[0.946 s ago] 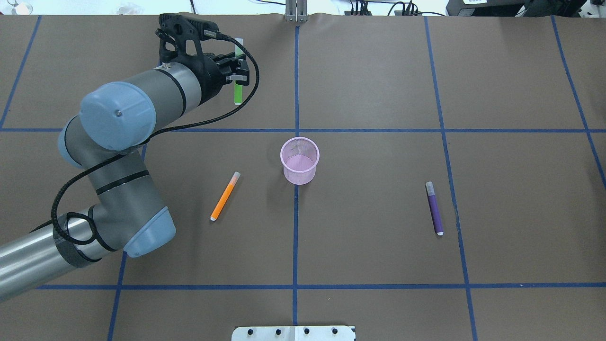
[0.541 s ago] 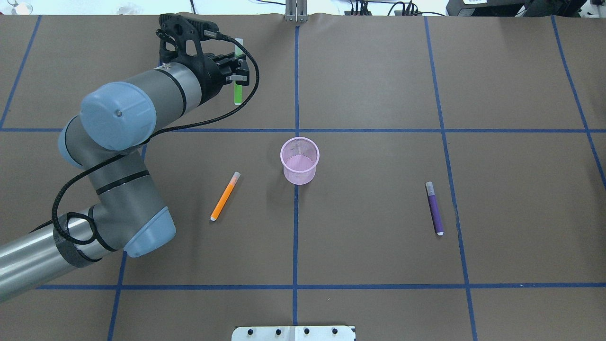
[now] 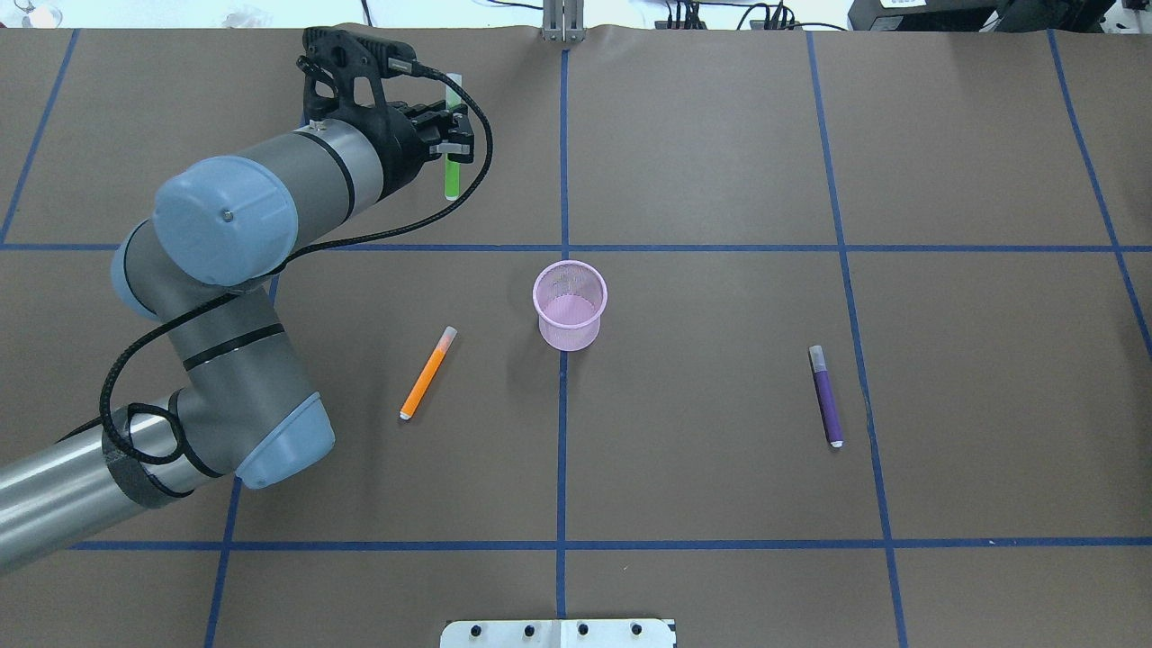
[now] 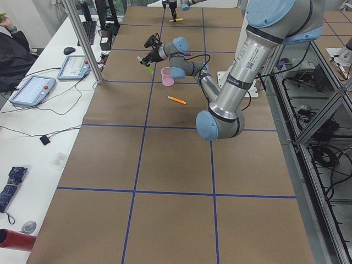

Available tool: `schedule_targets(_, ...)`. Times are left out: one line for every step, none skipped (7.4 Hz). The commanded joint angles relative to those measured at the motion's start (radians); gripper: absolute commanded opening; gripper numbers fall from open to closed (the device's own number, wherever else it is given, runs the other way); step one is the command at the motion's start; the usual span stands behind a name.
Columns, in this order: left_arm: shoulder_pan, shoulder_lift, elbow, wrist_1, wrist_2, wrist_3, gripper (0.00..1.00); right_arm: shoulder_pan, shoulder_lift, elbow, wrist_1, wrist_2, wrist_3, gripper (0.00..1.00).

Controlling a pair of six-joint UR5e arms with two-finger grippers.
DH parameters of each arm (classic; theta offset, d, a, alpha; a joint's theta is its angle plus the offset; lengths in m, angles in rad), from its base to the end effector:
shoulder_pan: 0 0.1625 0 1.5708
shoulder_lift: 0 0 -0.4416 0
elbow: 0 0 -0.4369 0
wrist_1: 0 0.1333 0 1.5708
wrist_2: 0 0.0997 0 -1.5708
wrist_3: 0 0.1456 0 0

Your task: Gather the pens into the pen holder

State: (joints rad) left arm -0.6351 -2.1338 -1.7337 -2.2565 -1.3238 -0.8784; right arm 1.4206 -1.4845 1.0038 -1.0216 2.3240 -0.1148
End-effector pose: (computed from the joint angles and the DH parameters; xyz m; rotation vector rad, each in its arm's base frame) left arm 0.4775 -0.5617 0.1699 1.0252 0.9791 -0.1269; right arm -0.0463 -0.5312 0.9036 0.0521 -0.7565 -0.2780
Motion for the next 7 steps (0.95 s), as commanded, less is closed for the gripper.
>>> schedule_targets(0.0, 0.0, 0.0, 0.002, 0.0, 0.001, 0.0, 0.0, 0.006, 0.002, 0.0, 0.0, 0.0, 0.0)
schedule_targets(0.0, 0.0, 0.0, 0.0, 0.0, 0.001, 0.0, 0.001, 0.004, 0.01, 0.003, 0.003, 0.001, 0.0)
schedule_targets(0.0, 0.0, 0.0, 0.0, 0.0, 0.002, 0.0, 0.001, 0.019, 0.022, -0.003, 0.006, 0.009, 0.0)
schedule_targets(0.0, 0.002, -0.001, 0.0, -0.005, 0.01, 0.0, 0.001, 0.027, 0.035, -0.002, 0.012, 0.014, 0.0)
schedule_targets(0.003, 0.002, 0.002, -0.003, -0.005, 0.01, 0.0, 0.001, 0.029, 0.086, -0.002, 0.044, 0.023, 0.0)
schedule_targets(0.014, 0.0, -0.003, -0.003, -0.003, 0.012, 0.0, 0.003, 0.029, 0.138, -0.003, 0.044, 0.024, 0.0)
schedule_targets(0.041, -0.017, -0.001, -0.003, -0.003, 0.013, 0.0, 0.003, 0.029, 0.172, 0.001, 0.041, 0.024, 0.0)
